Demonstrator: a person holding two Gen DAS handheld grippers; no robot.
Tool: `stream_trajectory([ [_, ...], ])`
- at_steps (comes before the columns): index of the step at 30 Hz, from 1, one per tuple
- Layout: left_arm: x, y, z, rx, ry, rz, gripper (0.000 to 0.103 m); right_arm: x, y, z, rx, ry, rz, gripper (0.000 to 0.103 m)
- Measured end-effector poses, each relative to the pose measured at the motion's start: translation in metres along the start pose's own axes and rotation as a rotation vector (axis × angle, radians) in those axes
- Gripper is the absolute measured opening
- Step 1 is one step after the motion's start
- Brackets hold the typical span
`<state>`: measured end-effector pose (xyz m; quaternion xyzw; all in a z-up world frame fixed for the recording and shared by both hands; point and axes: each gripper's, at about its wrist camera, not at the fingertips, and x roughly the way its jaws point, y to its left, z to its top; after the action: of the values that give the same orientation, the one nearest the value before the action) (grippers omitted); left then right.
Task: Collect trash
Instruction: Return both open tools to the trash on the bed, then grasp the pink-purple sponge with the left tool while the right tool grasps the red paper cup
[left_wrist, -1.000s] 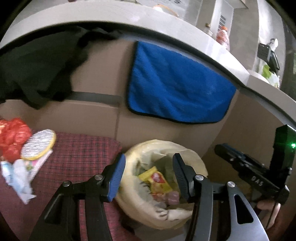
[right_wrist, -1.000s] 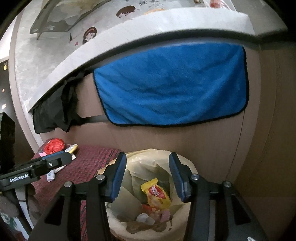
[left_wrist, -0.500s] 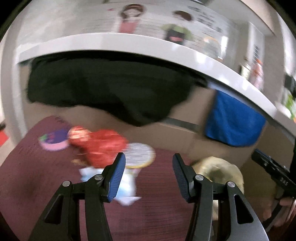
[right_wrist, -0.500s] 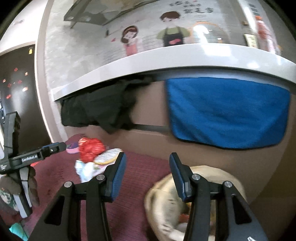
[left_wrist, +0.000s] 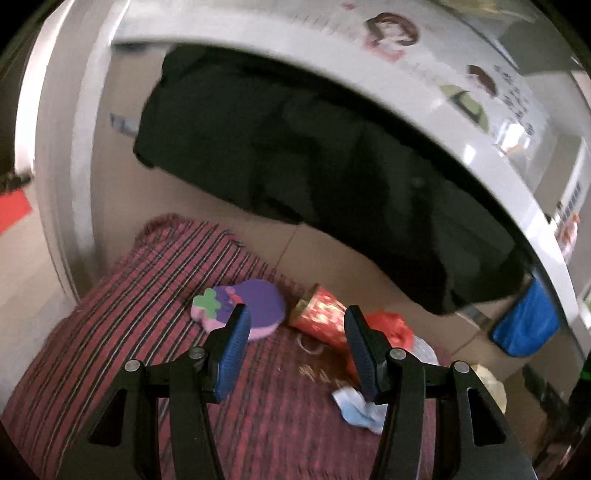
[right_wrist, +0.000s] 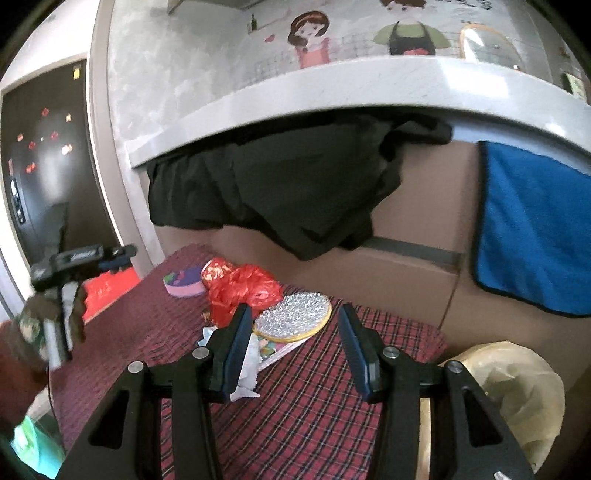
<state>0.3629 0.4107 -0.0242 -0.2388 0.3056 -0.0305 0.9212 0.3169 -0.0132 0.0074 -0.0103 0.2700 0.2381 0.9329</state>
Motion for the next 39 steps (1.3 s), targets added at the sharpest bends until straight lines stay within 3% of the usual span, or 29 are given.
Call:
stream_trajectory([
  [8,0.108,0.058,0.031,-0.082,0.092,0.054,0.054,0.050,-0.006,-0.015,0.002,0.089,-0.006,0.046],
  [12,0.138,0.069,0.031,-0.093,0.141,0.076,0.054,0.074,-0.011,-0.023,0.010,0.134,0.019,0.046],
  [14,0.141,0.069,0.024,-0.082,0.169,0.060,0.054,0.084,-0.010,-0.027,0.004,0.153,0.032,0.046],
  [17,0.131,0.054,0.012,0.039,0.174,0.100,0.053,0.097,-0.007,-0.031,-0.005,0.170,0.046,0.046],
  [24,0.100,0.018,-0.034,0.234,0.234,0.088,0.053,0.109,0.019,-0.029,-0.050,0.192,0.139,0.046],
  [30,0.084,0.023,-0.057,0.152,0.301,0.034,0.053,0.121,0.062,-0.027,-0.163,0.235,0.222,0.045],
  [35,0.064,0.041,-0.043,-0.019,0.162,0.018,0.053,0.126,0.077,-0.021,-0.156,0.226,0.240,0.045],
  [39,0.081,0.055,-0.029,-0.116,0.155,0.042,0.054,0.126,0.077,-0.023,-0.155,0.227,0.238,0.045],
])
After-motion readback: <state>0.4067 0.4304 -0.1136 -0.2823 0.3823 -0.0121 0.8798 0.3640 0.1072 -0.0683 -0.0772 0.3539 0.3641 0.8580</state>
